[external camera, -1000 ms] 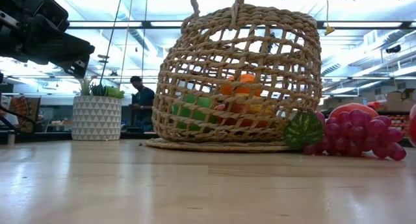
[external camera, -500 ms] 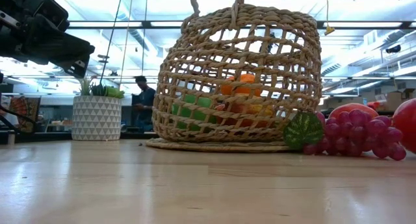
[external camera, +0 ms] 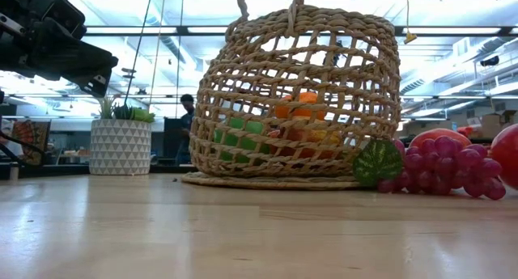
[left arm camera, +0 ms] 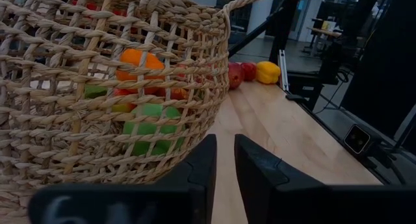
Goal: Build produce basket
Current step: Put the red apple into the woven basket
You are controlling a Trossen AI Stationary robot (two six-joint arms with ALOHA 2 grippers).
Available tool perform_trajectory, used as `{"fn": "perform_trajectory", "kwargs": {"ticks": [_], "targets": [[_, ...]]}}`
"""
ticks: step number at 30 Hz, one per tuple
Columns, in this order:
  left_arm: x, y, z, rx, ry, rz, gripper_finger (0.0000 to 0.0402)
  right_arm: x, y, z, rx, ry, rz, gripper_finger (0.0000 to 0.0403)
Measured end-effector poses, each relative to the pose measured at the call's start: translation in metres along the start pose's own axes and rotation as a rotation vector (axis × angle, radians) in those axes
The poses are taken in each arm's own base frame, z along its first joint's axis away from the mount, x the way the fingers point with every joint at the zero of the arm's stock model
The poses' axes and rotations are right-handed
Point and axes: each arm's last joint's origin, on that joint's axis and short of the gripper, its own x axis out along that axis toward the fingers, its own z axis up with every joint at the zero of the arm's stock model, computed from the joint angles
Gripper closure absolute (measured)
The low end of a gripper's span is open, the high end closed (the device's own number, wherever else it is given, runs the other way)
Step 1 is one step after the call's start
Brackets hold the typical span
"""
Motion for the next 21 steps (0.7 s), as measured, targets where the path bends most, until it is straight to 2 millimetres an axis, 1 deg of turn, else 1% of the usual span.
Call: {"fn": "perform_trajectory", "kwargs": {"ticks": [3, 5, 8, 11, 14, 17, 21], "targets": [[0.0, 0.0, 0.0, 0.0, 0.0, 0.0, 0.0343, 0.001, -0.004, 0.003, 0.012, -0.008, -0.007, 0.0028], [0.0, 0.0, 0.0, 0.0, 0.0, 0.0, 0.0345, 0.001, -0.005, 0.004, -0.035, -0.014, -0.01, 0.0028], [0.0, 0.0, 0.0, 0.0, 0.0, 0.0, 0.0346, 0.001, -0.001, 0.001, -0.232, -0.034, -0.035, 0.0028], [0.0, 0.0, 0.0, 0.0, 0.0, 0.0, 0.0345, 0.003, 0.006, -0.007, -0.529, -0.051, -0.089, 0.0028], [0.0, 0.0, 0.0, 0.0, 0.0, 0.0, 0.0341, 0.006, 0.013, -0.014, -0.753, -0.089, -0.134, 0.0028], [0.0, 0.0, 0.0, 0.0, -0.003, 0.0, 0.034, 0.004, 0.02, -0.011, -0.844, -0.165, -0.189, 0.0028], [0.0, 0.0, 0.0, 0.0, -0.001, 0.0, 0.0345, 0.003, 0.022, -0.009, -0.916, -0.166, -0.234, 0.0028]]}}
